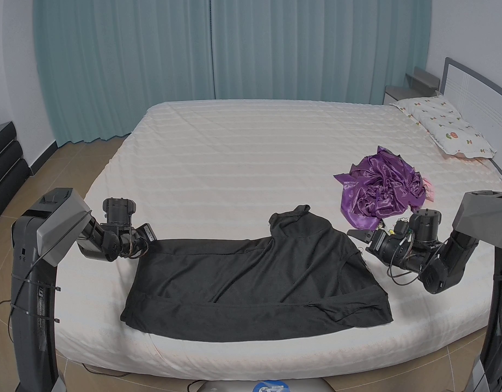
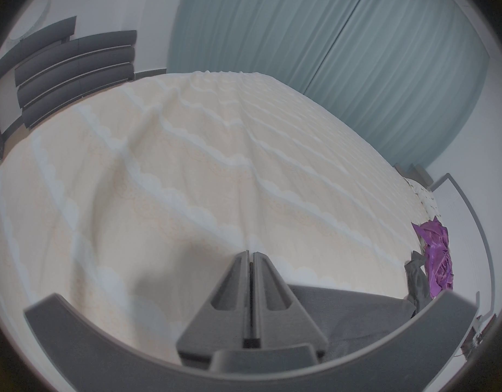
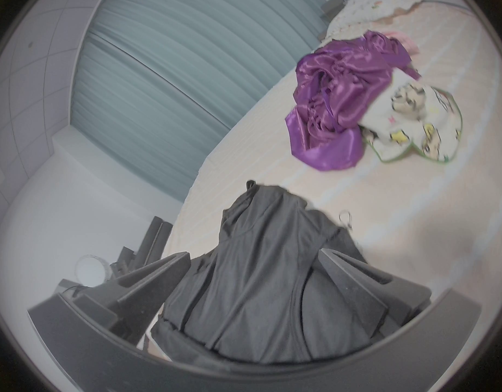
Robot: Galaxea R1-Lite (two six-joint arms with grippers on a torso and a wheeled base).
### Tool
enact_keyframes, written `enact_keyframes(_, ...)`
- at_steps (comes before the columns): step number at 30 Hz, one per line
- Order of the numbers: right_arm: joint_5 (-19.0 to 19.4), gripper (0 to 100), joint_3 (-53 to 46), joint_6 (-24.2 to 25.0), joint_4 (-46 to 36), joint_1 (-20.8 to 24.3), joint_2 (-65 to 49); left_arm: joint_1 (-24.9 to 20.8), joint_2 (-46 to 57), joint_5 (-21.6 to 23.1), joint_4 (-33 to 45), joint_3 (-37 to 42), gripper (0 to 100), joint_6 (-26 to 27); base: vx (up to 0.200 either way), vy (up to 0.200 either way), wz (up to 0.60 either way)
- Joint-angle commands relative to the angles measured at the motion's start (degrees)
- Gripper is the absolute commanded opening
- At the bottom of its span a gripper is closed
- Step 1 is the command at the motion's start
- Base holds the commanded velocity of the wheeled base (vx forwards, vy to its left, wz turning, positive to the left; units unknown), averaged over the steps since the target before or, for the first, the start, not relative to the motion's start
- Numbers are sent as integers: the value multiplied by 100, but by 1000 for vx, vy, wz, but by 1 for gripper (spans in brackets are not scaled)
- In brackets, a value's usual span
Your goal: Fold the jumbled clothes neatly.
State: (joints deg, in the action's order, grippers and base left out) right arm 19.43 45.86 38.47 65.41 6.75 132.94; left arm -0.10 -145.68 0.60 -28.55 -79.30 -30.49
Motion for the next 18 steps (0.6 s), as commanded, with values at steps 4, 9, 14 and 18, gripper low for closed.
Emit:
enact_keyframes(4,-730,100,1716,-595,-978,353,848,-17,663,-279,-10,345,0,8,0,0,0)
enact_keyframes(9,-757,100,2885,-1070,-2077,371,1182,-113,1024,-297,-19,670,0,8,0,0,0)
enact_keyframes(14,-1029,100,4238,-1167,-2885,371,1735,-122,1261,-350,-19,925,0,8,0,0,0)
enact_keyframes(18,-1012,100,4924,-1228,-3281,458,2008,-122,1314,-464,-45,1083,0,8,0,0,0)
